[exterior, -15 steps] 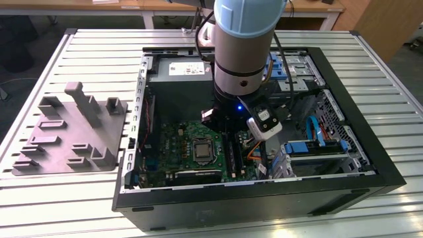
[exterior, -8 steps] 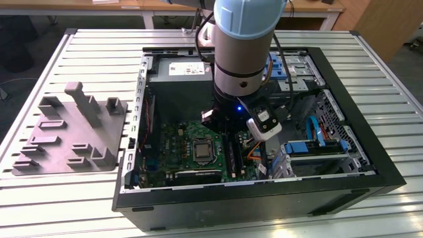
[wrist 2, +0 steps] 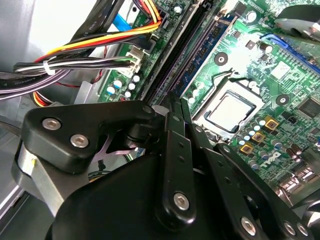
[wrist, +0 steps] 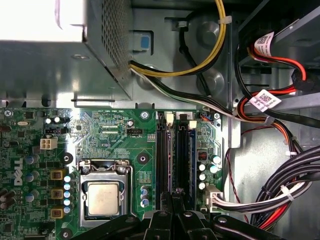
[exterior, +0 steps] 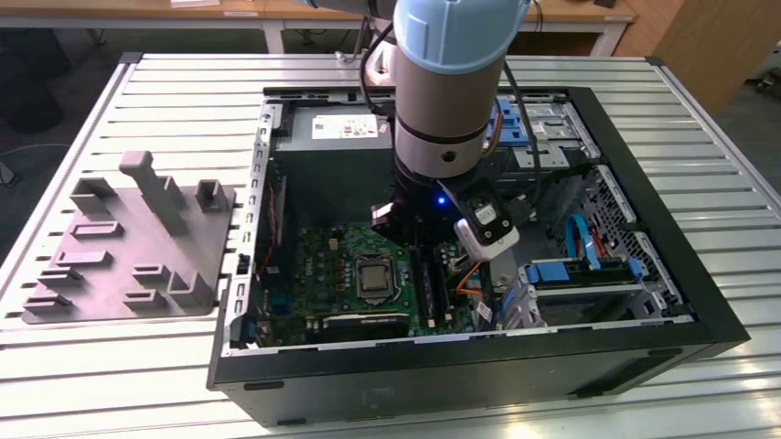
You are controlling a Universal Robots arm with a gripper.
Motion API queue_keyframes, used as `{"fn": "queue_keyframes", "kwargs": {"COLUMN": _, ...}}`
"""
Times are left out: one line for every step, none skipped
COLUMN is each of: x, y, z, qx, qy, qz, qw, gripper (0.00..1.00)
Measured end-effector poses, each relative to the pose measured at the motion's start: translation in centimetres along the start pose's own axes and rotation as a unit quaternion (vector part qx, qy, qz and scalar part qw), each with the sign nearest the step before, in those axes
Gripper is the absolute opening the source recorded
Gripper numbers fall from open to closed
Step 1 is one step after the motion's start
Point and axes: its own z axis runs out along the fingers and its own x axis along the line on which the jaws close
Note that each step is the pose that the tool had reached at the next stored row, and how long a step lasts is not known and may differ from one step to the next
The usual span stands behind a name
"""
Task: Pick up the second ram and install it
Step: 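Insert the second ram into the second slot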
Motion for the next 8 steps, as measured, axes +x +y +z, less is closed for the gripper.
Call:
{"fn": "queue_keyframes", "kwargs": {"x": 0.01, "y": 0.0, "z": 0.0, "qx": 0.0, "qy": -0.0002, "qz": 0.0, "qw": 1.0, "gripper": 0.11}}
{"fn": "queue_keyframes", "kwargs": {"x": 0.01, "y": 0.0, "z": 0.0, "qx": 0.0, "qy": -0.0004, "qz": 0.0, "qw": 1.0, "gripper": 0.11}}
{"fn": "queue_keyframes", "kwargs": {"x": 0.01, "y": 0.0, "z": 0.0, "qx": -0.0001, "qy": -0.0006, "qz": 0.0, "qw": 1.0, "gripper": 0.11}}
{"fn": "queue_keyframes", "kwargs": {"x": 0.02, "y": 0.0, "z": 0.0, "qx": -0.0001, "qy": -0.0007, "qz": 0.0, "qw": 1.0, "gripper": 0.11}}
{"fn": "queue_keyframes", "kwargs": {"x": 0.02, "y": 0.0, "z": 0.0, "qx": -0.0001, "qy": -0.0007, "qz": 0.0, "qw": 1.0, "gripper": 0.11}}
{"fn": "queue_keyframes", "kwargs": {"x": 0.02, "y": 0.0, "z": 0.0, "qx": -0.0001, "qy": -0.0007, "qz": 0.0, "qw": 1.0, "gripper": 0.11}}
{"fn": "queue_keyframes", "kwargs": {"x": 0.02, "y": 0.0, "z": -0.01, "qx": -0.0001, "qy": -0.0007, "qz": 0.0, "qw": 1.0, "gripper": 0.11}}
{"fn": "queue_keyframes", "kwargs": {"x": 0.02, "y": 0.0, "z": -0.01, "qx": 0.0, "qy": -0.0007, "qz": 0.0, "qw": 1.0, "gripper": 0.11}}
